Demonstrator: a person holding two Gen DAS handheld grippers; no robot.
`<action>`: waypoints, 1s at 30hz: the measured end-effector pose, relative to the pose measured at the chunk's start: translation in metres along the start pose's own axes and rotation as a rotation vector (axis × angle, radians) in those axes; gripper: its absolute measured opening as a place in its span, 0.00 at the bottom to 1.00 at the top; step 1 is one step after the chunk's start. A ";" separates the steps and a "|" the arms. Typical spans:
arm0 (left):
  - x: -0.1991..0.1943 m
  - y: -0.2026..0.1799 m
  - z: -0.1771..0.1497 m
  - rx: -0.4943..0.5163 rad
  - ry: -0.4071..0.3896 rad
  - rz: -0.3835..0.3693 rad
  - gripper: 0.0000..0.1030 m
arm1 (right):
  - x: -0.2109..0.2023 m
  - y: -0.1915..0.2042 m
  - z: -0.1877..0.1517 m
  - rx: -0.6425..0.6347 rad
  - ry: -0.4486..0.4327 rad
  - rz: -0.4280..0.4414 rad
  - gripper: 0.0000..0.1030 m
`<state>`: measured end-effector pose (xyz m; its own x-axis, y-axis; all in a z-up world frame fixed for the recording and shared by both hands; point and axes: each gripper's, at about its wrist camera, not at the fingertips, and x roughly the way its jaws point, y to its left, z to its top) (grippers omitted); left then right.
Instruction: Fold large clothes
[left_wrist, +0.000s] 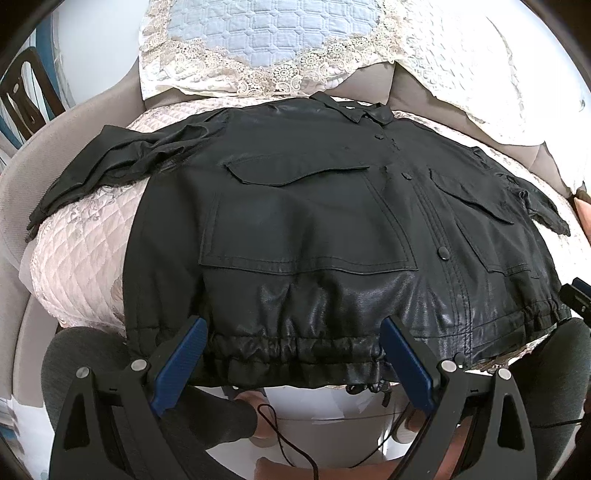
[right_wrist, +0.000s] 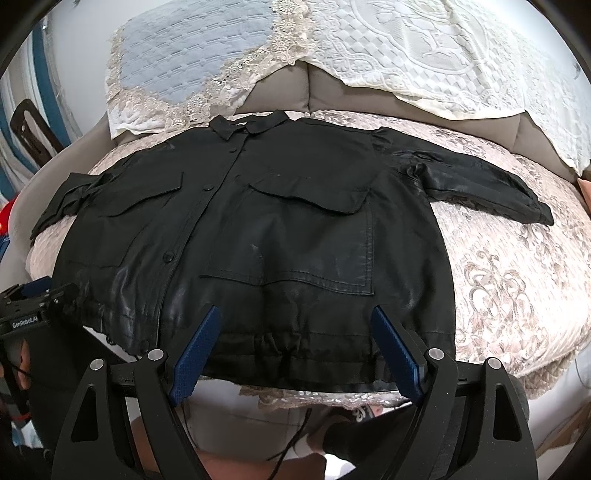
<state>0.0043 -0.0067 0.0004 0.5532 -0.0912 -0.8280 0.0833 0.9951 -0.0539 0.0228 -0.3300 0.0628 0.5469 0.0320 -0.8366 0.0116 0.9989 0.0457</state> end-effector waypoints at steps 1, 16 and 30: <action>0.000 0.000 0.000 -0.002 0.000 -0.004 0.93 | 0.000 -0.001 0.000 0.003 -0.003 0.003 0.81; 0.000 -0.002 0.002 -0.013 -0.001 -0.009 0.93 | 0.000 -0.003 -0.001 0.022 -0.008 0.000 0.73; 0.001 0.002 0.001 -0.024 -0.014 -0.019 0.93 | 0.004 -0.001 -0.002 0.030 0.003 0.045 0.73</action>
<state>0.0057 -0.0052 0.0003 0.5637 -0.1105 -0.8186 0.0738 0.9938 -0.0833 0.0237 -0.3310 0.0581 0.5447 0.0774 -0.8350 0.0118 0.9949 0.0999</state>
